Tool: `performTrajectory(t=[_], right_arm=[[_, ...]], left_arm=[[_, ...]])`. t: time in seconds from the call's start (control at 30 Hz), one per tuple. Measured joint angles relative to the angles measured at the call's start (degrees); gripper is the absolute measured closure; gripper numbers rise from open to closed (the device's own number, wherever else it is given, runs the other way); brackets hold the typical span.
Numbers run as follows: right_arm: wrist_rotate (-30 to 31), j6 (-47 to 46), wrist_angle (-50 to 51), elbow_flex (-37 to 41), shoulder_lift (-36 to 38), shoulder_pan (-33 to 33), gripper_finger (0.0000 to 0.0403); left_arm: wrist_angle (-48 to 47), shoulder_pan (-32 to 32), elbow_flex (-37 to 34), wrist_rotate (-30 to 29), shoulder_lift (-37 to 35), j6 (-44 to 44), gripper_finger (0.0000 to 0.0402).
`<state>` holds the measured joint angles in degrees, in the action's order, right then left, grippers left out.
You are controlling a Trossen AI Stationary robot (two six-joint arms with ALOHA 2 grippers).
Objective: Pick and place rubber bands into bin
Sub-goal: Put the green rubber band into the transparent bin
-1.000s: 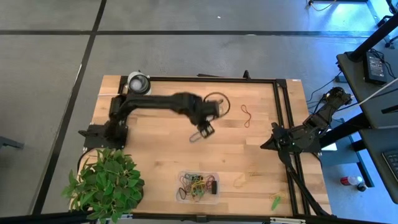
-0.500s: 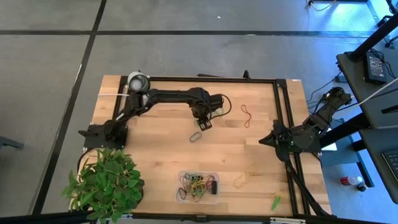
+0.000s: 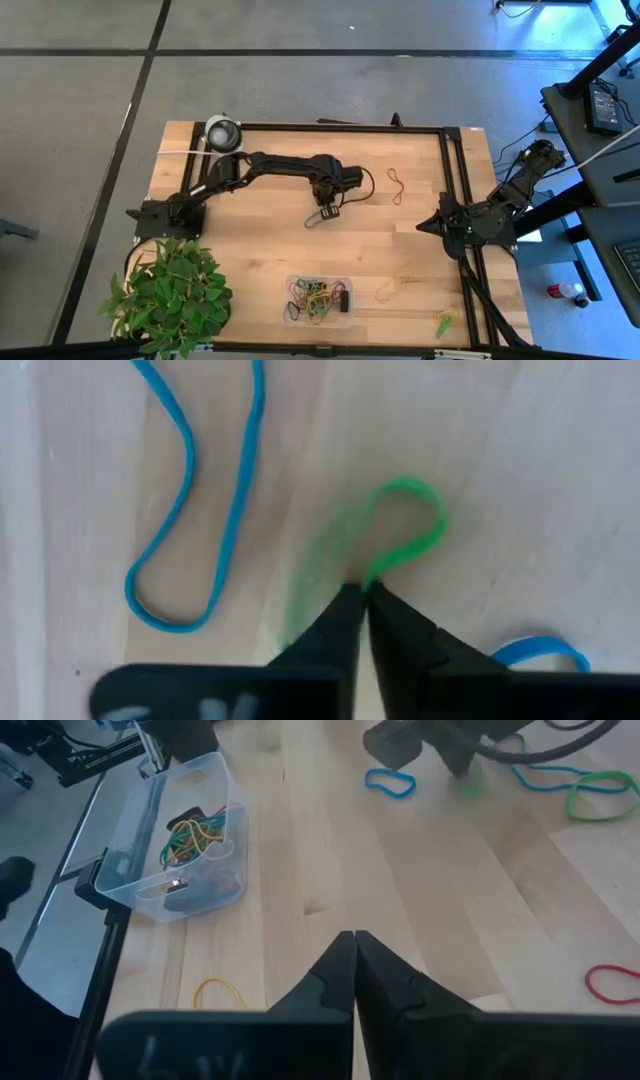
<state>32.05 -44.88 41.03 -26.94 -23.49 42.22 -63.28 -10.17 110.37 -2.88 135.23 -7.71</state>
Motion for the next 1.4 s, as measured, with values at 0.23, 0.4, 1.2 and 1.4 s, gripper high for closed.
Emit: performTrajectory(t=[0.23,0.4,1.2,1.4], right_arm=[[0.0,0.1,0.0,0.0,0.0,0.0,0.0396],[-0.1,0.2,0.4,0.0,0.0,0.0,0.0396],[-0.2,0.0,0.8,0.0,0.0,0.0,0.0396],[-1.5,-1.3,0.8,0.0,0.0,0.0,0.0396]], left_arm=[[-1.5,3.5,1.5,-1.6,-5.4,-6.2,0.0399],[-1.9,8.3,4.1,-5.4,-10.3,-11.5,0.0399],[-4.6,39.9,14.4,-10.5,-7.3,-47.1,0.04],[-3.5,39.9,14.4,-5.7,-1.5,-51.9,0.04]])
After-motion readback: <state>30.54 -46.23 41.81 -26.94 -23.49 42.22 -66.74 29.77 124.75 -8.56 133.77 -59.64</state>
